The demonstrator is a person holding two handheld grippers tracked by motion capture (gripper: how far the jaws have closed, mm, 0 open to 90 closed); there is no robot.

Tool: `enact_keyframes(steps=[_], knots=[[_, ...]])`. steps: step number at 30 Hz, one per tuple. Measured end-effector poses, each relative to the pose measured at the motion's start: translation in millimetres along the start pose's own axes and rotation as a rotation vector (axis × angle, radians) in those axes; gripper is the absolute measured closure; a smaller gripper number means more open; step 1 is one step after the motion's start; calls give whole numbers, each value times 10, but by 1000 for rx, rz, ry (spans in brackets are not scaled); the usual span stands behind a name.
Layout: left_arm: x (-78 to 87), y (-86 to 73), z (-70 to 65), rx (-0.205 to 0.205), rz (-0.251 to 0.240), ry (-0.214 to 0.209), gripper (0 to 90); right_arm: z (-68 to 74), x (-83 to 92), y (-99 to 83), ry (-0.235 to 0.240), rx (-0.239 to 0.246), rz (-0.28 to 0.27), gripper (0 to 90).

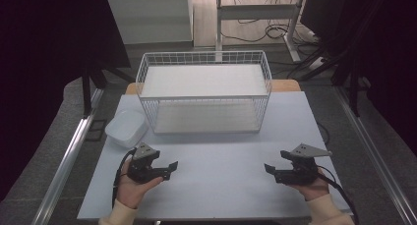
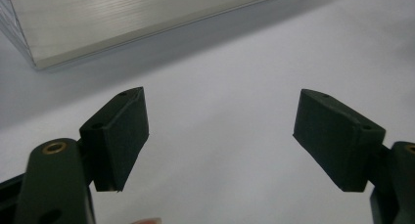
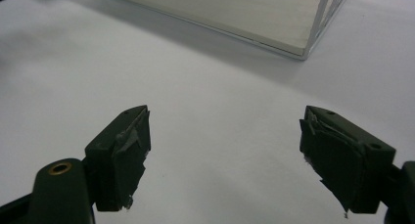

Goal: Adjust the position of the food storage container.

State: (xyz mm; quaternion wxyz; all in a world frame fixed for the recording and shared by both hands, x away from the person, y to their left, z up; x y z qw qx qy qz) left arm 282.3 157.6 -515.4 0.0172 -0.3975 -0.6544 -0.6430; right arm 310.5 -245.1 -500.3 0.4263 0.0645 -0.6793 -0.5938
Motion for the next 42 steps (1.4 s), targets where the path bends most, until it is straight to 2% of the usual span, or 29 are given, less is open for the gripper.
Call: enact_keyframes(steps=[6, 9, 11, 14, 16, 19, 25, 28, 31, 35, 42], knots=[[22, -29, 15, 4, 4, 18, 218, -7, 2, -7, -4, 5, 0, 185], [27, -28, 3, -18, 6, 25, 226, -17, 11, -34, -30, -2, 11, 186], [28, -40, 0, -22, 16, 29, 232, -10, 0, -42, -19, -10, 14, 188], [43, -37, -4, 0, 13, 33, 245, 34, 7, -77, -11, 5, 25, 190], [34, -28, 7, 12, 17, 51, 239, 51, 25, -86, -12, 6, 20, 193], [30, 2, 6, 30, 15, 45, 237, 32, 29, -71, -15, 1, 17, 194], [90, 109, 5, 15, -1, 40, 236, 9, 31, -80, -20, 4, 13, 198], [189, 162, 75, 26, -29, 51, 238, 7, 12, -83, -21, -4, 14, 199], [297, 196, 185, 57, -46, 56, 249, 18, 20, -85, -19, -6, 14, 199], [441, 300, 273, 34, -62, 74, 259, 13, 39, -78, -23, -11, 14, 199], [599, 477, 502, 37, -71, 89, 292, 17, 54, -86, -34, -8, 22, 198]])
Point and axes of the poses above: each handheld gripper's, and its own axes: x roughly backward along the jaws, y roughly out of its top, z roughly to its left, the point moved 5 cm from there along -x, roughly forward along the jaws, and after that the axes turned 6 degrees about -z, right-handed, at the moved point
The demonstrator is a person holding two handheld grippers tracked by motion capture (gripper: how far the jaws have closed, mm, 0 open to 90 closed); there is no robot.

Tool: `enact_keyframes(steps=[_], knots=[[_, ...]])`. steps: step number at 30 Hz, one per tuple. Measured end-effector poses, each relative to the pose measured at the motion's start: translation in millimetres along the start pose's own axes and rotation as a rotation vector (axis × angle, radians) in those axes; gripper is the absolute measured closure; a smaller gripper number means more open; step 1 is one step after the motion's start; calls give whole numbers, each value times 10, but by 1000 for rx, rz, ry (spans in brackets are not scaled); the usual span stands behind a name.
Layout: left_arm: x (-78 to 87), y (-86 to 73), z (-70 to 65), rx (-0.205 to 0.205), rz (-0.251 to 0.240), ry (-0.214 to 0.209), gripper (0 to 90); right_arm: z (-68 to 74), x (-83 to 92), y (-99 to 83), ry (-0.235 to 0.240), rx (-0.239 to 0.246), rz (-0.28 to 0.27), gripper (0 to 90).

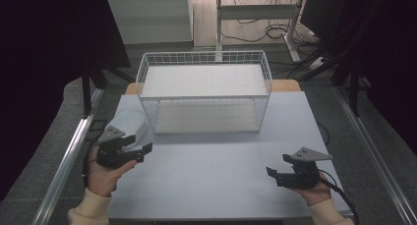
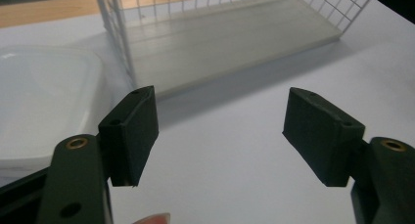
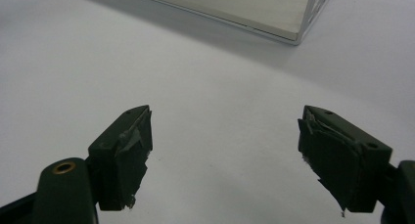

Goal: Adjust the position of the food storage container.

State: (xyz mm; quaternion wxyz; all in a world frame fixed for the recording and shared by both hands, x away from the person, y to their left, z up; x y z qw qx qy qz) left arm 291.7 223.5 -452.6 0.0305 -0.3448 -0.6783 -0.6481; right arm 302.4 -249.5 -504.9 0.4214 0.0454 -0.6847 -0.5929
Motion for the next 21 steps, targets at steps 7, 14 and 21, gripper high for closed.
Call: enact_keyframes(steps=[7, 14, 21], knots=[[-19, 172, 288, 17, 8, 20, 337, -11, 9, -14, -6, 4, 12, 192], [-132, 330, 613, 24, 21, 60, 392, -13, 12, -14, -8, 5, 13, 185], [-338, 444, 879, 46, 53, 83, 420, -27, 6, -18, -13, 1, 17, 178]])
Point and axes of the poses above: each handheld gripper's, and its own axes: x roughly backward along the jaws, y roughly out of its top, z roughly to its left, the point moved 5 cm from there along -x, roughly forward along the jaws, and after that the axes turned 6 degrees about -z, right-handed, at the moved point
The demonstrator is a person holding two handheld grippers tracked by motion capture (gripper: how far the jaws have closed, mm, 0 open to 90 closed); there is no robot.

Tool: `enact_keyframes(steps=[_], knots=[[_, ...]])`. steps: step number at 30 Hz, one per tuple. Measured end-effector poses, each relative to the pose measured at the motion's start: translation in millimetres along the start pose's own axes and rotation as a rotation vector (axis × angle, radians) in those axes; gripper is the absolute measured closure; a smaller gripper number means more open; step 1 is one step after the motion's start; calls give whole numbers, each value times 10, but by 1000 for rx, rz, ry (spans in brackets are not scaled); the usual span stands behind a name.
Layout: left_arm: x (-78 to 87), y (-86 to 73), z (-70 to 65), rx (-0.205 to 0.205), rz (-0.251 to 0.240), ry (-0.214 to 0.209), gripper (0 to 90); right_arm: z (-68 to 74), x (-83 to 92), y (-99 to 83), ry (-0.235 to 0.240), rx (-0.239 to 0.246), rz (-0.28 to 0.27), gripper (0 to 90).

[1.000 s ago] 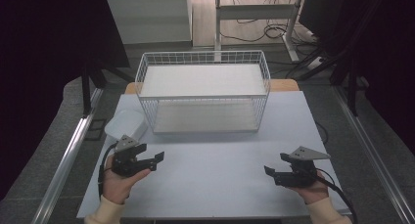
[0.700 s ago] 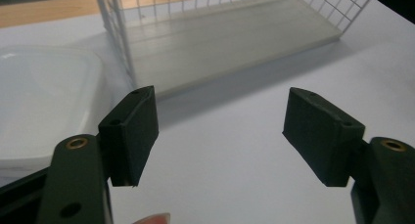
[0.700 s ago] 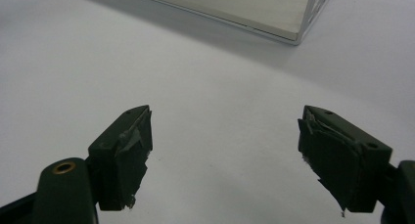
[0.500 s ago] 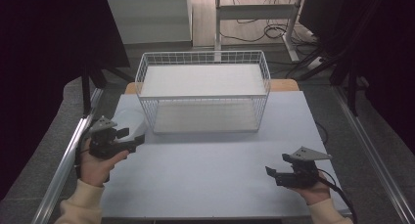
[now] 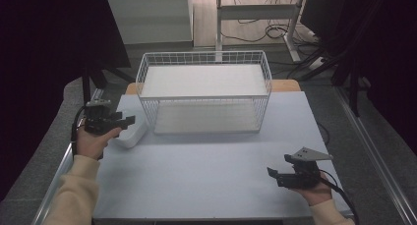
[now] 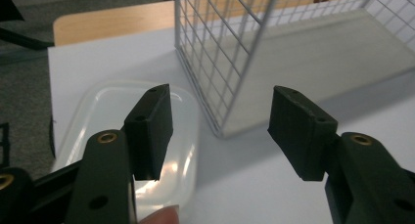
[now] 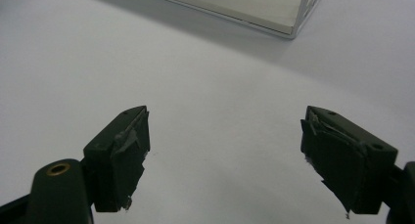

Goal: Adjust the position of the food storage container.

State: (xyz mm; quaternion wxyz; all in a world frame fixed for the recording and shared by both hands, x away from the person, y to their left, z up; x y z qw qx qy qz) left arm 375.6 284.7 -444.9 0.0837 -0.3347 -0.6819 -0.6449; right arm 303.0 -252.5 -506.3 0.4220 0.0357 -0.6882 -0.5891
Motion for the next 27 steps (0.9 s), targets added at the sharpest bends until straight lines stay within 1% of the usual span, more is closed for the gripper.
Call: enact_keyframes(steps=[4, 7, 9, 10, 12, 13, 15, 17, 18, 20, 21, 22, 23, 24, 25, 26, 27], knots=[[-115, 96, 94, 16, 2, 15, 439, 4, -9, -6, -2, -1, 5, 178], [-225, 167, 175, 29, 26, 25, 454, 6, -14, -12, -3, 2, 8, 178], [-309, 208, 229, 30, 46, 36, 468, 6, -13, -12, -2, 1, 10, 178], [-365, 230, 272, 24, 59, 51, 475, 6, -13, -12, -3, 0, 10, 178], [-451, 242, 349, 15, 67, 76, 497, 3, -16, -13, -3, 0, 9, 178], [-514, 241, 409, 36, 77, 70, 511, 5, -21, -14, -2, 3, 9, 178], [-577, 257, 479, 58, 74, 64, 542, 10, -24, -18, -1, 10, 9, 178], [-621, 294, 519, 69, 70, 57, 583, 8, -26, -22, -4, 10, 10, 177], [-642, 314, 530, 60, 75, 58, 604, 5, -28, -24, -5, 9, 12, 176], [-699, 335, 551, 47, 95, 61, 659, -7, -33, -34, -6, 4, 14, 176], [-736, 334, 566, 51, 110, 58, 686, -13, -36, -41, -9, 0, 18, 176], [-773, 329, 583, 59, 125, 58, 726, -19, -41, -48, -10, -1, 20, 176], [-825, 318, 597, 79, 132, 48, 764, -24, -42, -55, -12, -2, 24, 176], [-861, 304, 611, 84, 146, 43, 809, -28, -44, -59, -15, -6, 24, 176], [-891, 292, 617, 90, 154, 42, 832, -32, -43, -62, -16, -4, 24, 176], [-937, 276, 627, 89, 161, 49, 852, -34, -43, -63, -17, -2, 24, 176], [-988, 250, 644, 74, 184, 61, 875, -37, -42, -64, -18, 0, 23, 176]])
Point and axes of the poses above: each handheld gripper's, and its own axes: x roughly backward along the jaws, y roughly out of its top, z roughly to its left, the point moved 5 cm from there along -x, roughly forward along the jaws, and after that the axes turned 6 degrees about -z, right-handed, at the moved point
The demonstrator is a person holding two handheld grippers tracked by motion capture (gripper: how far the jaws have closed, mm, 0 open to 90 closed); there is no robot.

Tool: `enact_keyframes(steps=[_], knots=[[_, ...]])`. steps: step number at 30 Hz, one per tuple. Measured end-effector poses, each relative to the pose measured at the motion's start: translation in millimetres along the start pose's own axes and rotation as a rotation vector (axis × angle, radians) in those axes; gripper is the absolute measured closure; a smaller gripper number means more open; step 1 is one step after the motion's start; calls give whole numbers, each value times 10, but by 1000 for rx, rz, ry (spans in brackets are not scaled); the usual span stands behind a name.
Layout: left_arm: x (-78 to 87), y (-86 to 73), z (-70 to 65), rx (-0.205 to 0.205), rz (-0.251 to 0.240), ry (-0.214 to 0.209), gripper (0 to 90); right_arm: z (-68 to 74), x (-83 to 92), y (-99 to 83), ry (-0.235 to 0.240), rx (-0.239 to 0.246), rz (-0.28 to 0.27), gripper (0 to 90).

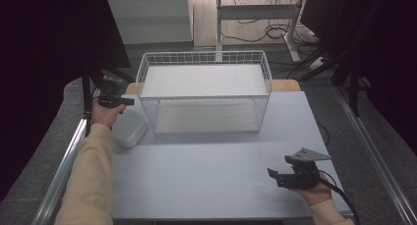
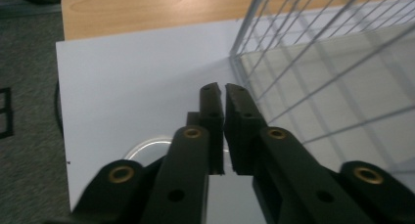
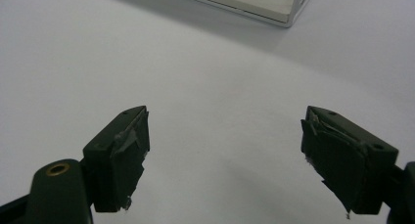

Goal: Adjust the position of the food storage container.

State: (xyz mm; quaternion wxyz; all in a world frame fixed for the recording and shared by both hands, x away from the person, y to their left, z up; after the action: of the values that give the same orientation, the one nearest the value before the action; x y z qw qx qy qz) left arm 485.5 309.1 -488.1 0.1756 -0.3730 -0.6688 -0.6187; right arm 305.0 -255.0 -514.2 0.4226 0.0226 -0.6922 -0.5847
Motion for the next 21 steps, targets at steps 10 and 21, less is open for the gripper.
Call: enact_keyframes(steps=[10, 21], knots=[[-237, -68, 67, -13, 53, -2, 900, -8, -39, -40, -8, 2, 18, 173], [-261, -138, 53, -36, 99, -1, 900, -8, -48, -41, -23, -13, 7, 172]])
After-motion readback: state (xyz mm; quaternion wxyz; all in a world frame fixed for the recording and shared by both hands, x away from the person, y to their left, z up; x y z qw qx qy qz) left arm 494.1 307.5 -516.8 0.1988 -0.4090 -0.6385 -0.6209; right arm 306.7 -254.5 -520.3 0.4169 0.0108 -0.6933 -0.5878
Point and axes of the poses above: each handheld gripper's, and its own axes: x roughly backward along the jaws, y roughly out of its top, z roughly to its left, the point moved 5 cm from there along -x, roughly forward along the jaws, and after that the axes turned 6 degrees about -z, right-handed, at the moved point
